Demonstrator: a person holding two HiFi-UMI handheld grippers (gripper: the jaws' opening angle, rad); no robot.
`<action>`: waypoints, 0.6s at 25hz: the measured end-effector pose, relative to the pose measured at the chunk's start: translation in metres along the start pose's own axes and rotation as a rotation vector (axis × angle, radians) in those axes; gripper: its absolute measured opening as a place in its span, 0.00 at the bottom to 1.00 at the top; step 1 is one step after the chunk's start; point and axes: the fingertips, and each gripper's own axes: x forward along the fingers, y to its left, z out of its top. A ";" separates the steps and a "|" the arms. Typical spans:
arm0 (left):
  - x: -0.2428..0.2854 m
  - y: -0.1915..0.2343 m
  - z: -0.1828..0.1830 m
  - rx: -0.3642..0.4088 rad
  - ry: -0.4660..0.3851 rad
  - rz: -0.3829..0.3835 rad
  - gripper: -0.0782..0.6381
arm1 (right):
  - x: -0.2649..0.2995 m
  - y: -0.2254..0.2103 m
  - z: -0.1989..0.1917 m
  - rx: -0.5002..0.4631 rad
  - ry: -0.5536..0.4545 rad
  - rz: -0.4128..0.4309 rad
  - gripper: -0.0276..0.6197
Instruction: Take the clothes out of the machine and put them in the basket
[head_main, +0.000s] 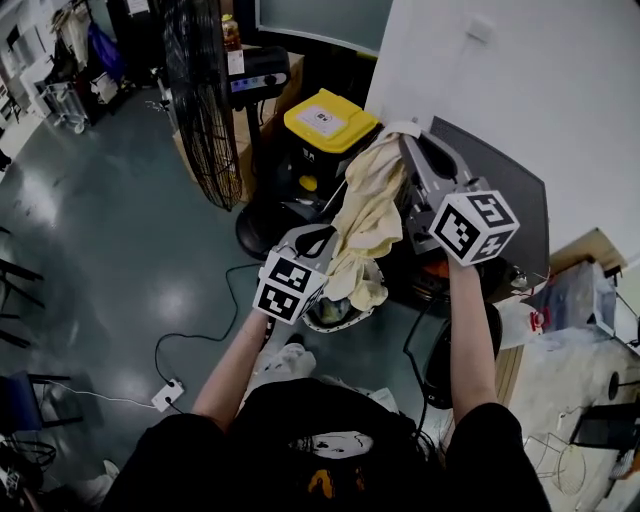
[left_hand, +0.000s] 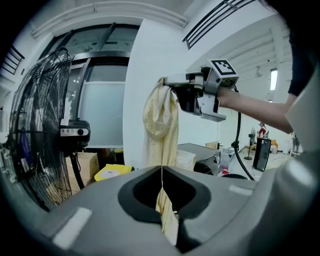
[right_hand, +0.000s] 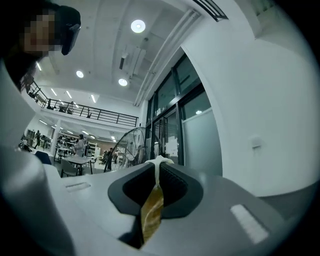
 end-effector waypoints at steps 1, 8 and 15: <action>0.001 0.002 -0.005 -0.005 0.008 -0.001 0.11 | 0.000 -0.001 -0.018 0.011 0.033 -0.006 0.11; 0.018 0.017 -0.038 -0.034 0.068 -0.028 0.11 | -0.005 -0.016 -0.139 0.077 0.257 -0.061 0.11; 0.048 0.032 -0.080 -0.039 0.160 -0.079 0.11 | -0.023 -0.026 -0.259 0.172 0.448 -0.118 0.11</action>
